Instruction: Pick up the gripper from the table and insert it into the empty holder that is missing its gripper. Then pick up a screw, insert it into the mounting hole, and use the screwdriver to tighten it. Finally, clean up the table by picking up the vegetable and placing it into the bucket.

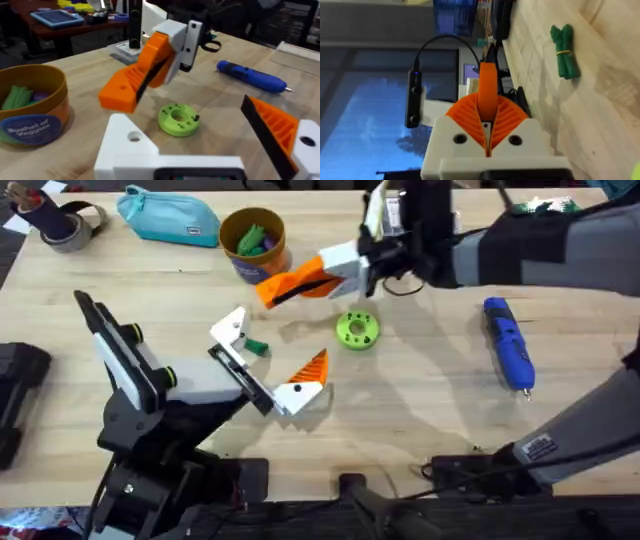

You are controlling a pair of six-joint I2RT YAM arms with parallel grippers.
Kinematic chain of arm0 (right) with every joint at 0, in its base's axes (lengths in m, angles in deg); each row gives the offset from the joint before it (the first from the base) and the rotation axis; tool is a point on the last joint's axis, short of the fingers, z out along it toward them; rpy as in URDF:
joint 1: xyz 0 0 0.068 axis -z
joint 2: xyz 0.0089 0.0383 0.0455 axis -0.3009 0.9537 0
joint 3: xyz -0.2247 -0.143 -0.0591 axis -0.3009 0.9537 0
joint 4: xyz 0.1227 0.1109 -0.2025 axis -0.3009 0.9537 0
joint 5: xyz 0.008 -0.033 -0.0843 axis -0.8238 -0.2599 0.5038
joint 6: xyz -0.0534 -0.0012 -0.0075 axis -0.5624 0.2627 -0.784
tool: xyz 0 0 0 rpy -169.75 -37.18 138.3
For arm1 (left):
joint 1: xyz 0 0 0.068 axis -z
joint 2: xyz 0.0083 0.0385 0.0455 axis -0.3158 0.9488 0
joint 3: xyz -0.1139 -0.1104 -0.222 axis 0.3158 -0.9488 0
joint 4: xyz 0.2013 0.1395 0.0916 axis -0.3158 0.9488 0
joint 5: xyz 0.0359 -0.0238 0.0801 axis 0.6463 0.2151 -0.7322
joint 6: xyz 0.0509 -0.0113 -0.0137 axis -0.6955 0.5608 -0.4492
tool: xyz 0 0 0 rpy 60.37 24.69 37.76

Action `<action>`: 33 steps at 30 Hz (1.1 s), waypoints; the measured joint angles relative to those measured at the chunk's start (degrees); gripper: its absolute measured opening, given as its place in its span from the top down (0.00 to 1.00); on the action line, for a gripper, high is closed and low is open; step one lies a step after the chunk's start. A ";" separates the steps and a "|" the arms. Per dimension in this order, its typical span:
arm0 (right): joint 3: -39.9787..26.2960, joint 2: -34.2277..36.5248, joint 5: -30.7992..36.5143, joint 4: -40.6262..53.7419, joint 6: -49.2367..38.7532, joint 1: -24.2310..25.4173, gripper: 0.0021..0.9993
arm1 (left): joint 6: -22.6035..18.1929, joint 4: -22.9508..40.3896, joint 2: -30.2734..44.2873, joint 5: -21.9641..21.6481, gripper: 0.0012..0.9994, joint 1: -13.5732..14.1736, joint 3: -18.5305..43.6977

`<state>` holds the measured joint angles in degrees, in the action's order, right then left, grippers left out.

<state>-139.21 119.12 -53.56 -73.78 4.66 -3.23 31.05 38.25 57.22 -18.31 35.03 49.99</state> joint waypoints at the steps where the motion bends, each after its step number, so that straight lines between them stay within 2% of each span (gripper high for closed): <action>1: 0.00 0.01 -0.30 0.02 0.00 0.92 0.99 | 0.01 0.00 0.00 0.62 0.00 0.00 0.00; 5: 0.00 0.00 -1.60 0.03 -0.21 3.60 0.99 | 0.00 0.00 0.00 3.05 0.00 0.00 0.00; 10: -0.11 0.01 -3.54 3.12 -2.42 4.54 0.99 | 0.02 0.08 0.00 5.59 0.00 0.00 0.00; 14: -0.37 0.01 -5.02 12.66 -7.41 4.73 0.99 | 0.01 0.12 0.00 6.93 0.00 0.00 0.00; 19: -0.75 0.00 -5.86 28.72 -17.58 4.65 0.99 | -0.01 0.13 0.01 7.47 0.00 0.00 0.00; 23: -0.72 0.01 -6.33 37.06 -25.31 4.37 0.99 | 0.00 0.14 0.00 7.50 0.00 0.00 0.00; 26: -0.72 0.01 -6.73 38.14 -28.71 3.49 0.99 | 0.00 0.15 0.01 7.50 0.00 0.00 0.00; 33: -0.73 0.01 -7.05 37.00 -31.50 -1.97 0.99 | 0.02 0.15 0.01 7.50 0.00 0.00 0.00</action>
<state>-139.95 119.13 -60.61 -36.78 -26.84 -5.20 31.07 38.41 57.22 -10.81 35.03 49.99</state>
